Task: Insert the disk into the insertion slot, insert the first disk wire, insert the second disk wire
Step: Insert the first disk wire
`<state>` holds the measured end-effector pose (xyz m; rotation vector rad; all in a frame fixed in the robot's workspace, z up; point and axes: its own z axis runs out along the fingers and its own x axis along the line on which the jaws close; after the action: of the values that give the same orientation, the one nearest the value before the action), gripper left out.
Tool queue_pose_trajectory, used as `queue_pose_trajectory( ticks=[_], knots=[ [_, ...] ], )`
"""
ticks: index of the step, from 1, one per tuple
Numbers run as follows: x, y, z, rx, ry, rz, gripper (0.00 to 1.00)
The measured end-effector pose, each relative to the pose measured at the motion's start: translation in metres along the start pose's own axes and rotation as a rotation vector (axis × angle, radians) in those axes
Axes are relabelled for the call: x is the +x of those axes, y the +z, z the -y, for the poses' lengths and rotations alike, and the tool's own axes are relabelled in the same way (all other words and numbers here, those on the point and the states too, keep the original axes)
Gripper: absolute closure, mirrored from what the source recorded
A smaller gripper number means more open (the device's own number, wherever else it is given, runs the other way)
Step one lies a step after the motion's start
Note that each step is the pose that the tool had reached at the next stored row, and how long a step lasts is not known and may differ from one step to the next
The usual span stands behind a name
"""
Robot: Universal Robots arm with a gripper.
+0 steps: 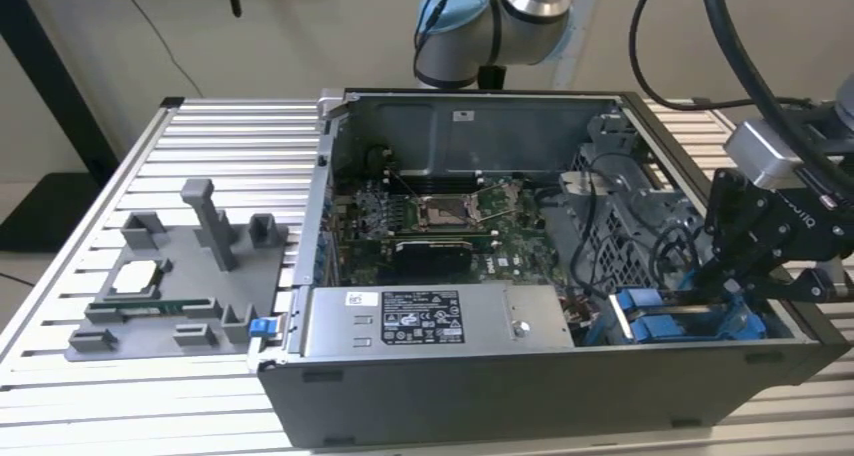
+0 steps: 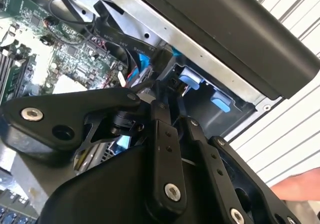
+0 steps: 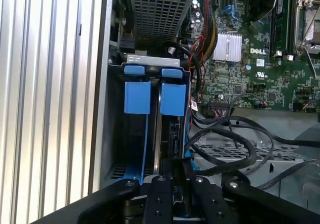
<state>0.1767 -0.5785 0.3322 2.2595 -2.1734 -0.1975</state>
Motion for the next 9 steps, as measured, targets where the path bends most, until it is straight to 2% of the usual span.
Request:
queue_pose_trajectory(
  ticks=[3, 4, 9],
  knots=[
    [0.0002, 0.0017, 0.0001, -0.0004, 0.000, 0.0023, 1.00],
    [0.0002, 0.0016, 0.0001, -0.0010, 0.000, 0.0021, 0.00],
    [-0.0007, -0.0098, -0.0013, -0.0075, 0.003, 0.0037, 0.00]
  ],
)
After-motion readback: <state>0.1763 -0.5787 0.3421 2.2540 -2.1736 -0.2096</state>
